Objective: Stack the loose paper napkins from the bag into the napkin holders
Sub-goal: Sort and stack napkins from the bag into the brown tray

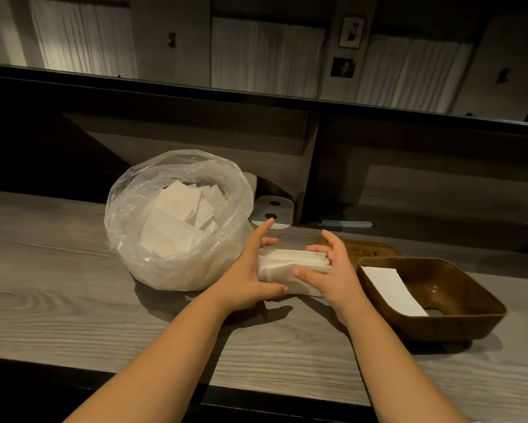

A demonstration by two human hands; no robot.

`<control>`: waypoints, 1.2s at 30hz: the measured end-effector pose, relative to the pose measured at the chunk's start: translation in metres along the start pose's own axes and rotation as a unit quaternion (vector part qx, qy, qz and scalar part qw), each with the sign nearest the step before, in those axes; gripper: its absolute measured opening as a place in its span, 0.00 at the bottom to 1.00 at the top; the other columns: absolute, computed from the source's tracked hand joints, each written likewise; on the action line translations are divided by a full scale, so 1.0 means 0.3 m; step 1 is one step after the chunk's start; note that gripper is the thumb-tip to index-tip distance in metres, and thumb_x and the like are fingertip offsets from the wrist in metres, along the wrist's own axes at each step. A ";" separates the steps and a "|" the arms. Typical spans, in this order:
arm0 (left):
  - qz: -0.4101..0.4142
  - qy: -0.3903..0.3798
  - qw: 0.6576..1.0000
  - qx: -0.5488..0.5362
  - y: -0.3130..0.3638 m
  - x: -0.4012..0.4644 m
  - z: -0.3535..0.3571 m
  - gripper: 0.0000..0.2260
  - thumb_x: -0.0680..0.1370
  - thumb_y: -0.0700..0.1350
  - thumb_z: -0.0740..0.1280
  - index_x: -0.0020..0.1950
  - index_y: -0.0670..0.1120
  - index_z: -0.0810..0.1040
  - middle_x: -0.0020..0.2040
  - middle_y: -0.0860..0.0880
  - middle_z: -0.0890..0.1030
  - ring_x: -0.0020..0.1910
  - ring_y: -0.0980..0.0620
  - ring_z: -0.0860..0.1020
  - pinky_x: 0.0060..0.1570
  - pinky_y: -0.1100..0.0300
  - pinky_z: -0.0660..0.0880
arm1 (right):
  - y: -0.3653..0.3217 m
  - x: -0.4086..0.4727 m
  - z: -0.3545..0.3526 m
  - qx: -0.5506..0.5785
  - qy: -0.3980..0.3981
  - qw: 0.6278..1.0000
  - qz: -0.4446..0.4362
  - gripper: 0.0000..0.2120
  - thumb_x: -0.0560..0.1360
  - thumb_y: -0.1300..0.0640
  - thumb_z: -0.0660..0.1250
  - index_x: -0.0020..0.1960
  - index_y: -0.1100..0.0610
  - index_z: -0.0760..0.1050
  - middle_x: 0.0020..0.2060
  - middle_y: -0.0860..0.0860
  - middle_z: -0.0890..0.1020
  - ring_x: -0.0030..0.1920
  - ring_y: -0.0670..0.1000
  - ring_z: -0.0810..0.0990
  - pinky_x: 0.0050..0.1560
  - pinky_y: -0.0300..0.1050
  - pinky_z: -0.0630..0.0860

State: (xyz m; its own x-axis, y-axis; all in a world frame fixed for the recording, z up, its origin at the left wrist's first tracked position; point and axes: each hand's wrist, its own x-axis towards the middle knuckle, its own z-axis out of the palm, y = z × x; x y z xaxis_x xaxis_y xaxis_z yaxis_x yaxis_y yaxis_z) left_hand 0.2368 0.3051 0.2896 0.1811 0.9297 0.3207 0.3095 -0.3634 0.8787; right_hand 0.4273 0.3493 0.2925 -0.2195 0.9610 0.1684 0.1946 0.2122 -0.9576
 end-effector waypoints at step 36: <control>-0.054 -0.039 0.996 -0.060 0.004 -0.006 -0.003 0.46 0.73 0.36 0.73 0.76 0.67 0.50 0.63 0.55 0.70 0.56 0.48 0.79 0.52 0.60 0.80 | -0.003 -0.007 0.008 -0.028 -0.052 0.998 0.013 0.39 0.69 0.63 0.77 0.70 0.39 0.63 0.66 0.47 0.69 0.64 0.52 0.72 0.62 0.54 0.77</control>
State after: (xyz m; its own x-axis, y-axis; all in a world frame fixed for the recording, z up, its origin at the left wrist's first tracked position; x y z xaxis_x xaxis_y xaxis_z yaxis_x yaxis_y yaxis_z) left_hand 0.2361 0.3031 0.2904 0.2259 0.9537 0.1988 0.2173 -0.2482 0.9440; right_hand 0.4252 0.3468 0.2923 -0.3104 0.9436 0.1150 0.2544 0.1990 -0.9464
